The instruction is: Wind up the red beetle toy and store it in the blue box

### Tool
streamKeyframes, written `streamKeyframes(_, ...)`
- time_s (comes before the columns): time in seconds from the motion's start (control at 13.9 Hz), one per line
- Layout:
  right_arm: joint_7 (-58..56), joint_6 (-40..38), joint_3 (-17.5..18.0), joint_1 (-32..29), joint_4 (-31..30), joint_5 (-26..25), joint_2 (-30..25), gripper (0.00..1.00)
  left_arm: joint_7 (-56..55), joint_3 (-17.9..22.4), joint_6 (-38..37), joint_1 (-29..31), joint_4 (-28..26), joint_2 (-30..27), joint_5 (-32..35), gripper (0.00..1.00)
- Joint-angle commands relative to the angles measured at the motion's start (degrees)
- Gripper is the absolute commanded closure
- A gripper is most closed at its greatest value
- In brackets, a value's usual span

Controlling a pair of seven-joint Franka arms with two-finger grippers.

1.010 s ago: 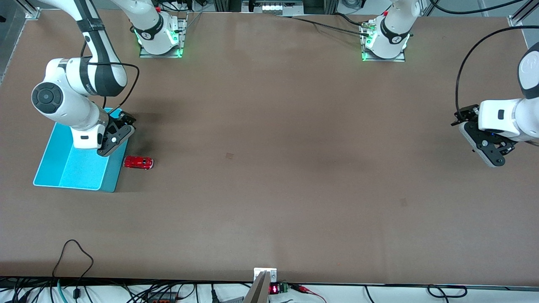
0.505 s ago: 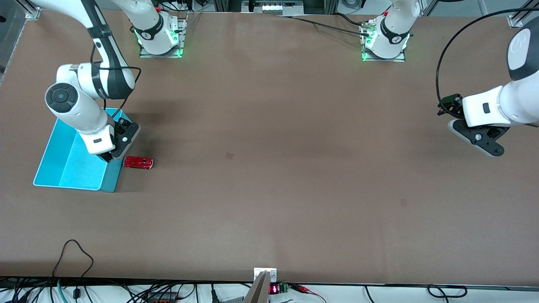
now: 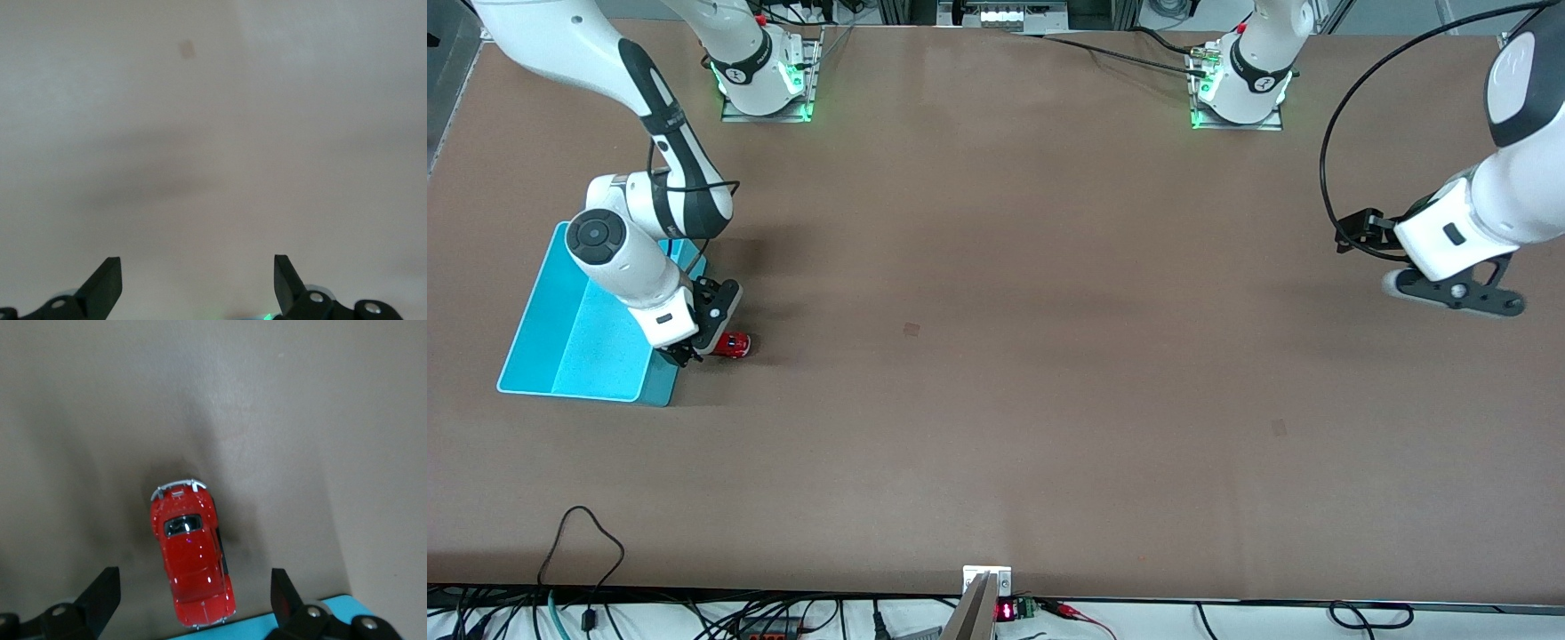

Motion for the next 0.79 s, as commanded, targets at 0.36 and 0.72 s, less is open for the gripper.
streamKeyframes(0.36, -1.2, 3.3, 0.4, -1.0, 0.7, -1.0, 3.5, 0.19, 2.1, 9.4, 8.9, -8.5, -13.9, -15.6, -3.2, 0.0)
streamKeyframes(0.72, -1.5, 2.8, 0.4, -1.0, 2.4, -0.9, 3.0, 1.0, 0.4, 9.0, 7.3, -8.7, -12.5, -15.0, -6.7, 0.0)
